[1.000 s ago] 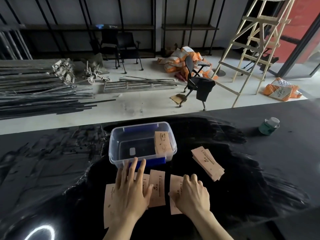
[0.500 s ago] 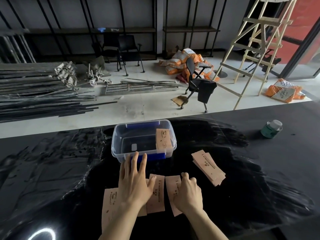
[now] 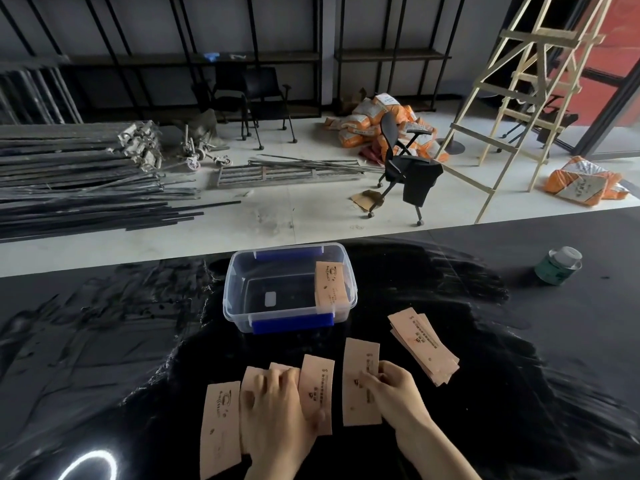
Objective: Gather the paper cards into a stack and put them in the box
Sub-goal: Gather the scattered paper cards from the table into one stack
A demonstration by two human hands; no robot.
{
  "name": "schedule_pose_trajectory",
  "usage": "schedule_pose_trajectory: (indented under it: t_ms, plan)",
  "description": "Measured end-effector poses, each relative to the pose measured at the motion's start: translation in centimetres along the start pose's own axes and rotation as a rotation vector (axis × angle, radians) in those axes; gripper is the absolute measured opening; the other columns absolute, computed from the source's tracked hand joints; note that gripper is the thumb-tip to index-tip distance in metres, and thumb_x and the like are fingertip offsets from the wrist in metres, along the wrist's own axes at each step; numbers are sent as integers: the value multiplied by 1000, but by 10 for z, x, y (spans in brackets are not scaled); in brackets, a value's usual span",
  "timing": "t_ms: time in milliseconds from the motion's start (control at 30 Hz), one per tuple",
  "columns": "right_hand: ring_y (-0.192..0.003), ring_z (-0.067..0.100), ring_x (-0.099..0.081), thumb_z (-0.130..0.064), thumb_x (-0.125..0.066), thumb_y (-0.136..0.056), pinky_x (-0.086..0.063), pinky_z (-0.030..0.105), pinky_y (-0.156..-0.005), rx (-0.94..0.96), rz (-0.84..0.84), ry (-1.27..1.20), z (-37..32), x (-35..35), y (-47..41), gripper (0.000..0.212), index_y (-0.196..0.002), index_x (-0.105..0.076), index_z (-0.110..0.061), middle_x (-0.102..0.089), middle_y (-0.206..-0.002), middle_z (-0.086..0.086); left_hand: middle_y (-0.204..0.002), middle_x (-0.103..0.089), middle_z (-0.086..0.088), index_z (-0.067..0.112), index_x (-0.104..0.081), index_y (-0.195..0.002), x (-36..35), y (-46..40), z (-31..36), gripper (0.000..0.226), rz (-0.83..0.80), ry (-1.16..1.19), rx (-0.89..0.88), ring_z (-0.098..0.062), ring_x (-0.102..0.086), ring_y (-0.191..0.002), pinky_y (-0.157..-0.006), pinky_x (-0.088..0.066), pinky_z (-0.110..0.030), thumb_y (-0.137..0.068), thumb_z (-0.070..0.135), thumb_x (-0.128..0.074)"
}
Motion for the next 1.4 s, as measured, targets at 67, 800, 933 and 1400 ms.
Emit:
schedule_pose_trajectory:
  t_ms: [67, 800, 933, 1400]
  plan:
    - [-93, 25, -78, -18, -68, -98, -66, 51, -85, -1, -12, -4, 0, -6, -1, 20, -117, -73, -21, -80, -106, 5, -134, -49, 13, 41, -49, -127, -2, -3, -1, 60, -30, 114, 53, -16, -42, -127, -104, -32, -36, -74, 62, -69]
    - [-91, 25, -78, -10, -72, -96, -65, 41, -75, 35, -82, -182, -3, -10, 15, 19, -111, -73, -21, -80, -98, 8, -97, -66, 9, 31, -55, -90, 6, -16, 1, 26, 70, 942, 200, -7, -63, -95, -79, -53, -29, -88, 14, -75]
    - [-93, 22, -78, -12, -72, -96, -64, 37, -77, 65, -148, -145, -14, -29, 24, 19, -112, -74, -22, -81, -102, 5, -100, -70, 4, 20, -60, -104, 12, -8, 3, 20, 20, 1152, 198, -4, -66, -92, -66, -48, -15, -93, 5, -68]
    - [-91, 23, -75, -9, -63, -102, -58, 34, -65, 35, -81, -99, -6, -30, 22, 17, -114, -69, -17, -78, -105, 7, -135, -51, 6, 33, -45, -139, 17, 7, -50, 68, 12, 37, 236, -19, -47, -130, -107, -38, -39, -80, 64, -60]
Point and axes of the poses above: each hand's wrist, its own y-axis away from the middle knuckle, its own x-axis out of the back of the hand, z = x × y, the point moved 10 cm from there along -y, towards the middle knuckle
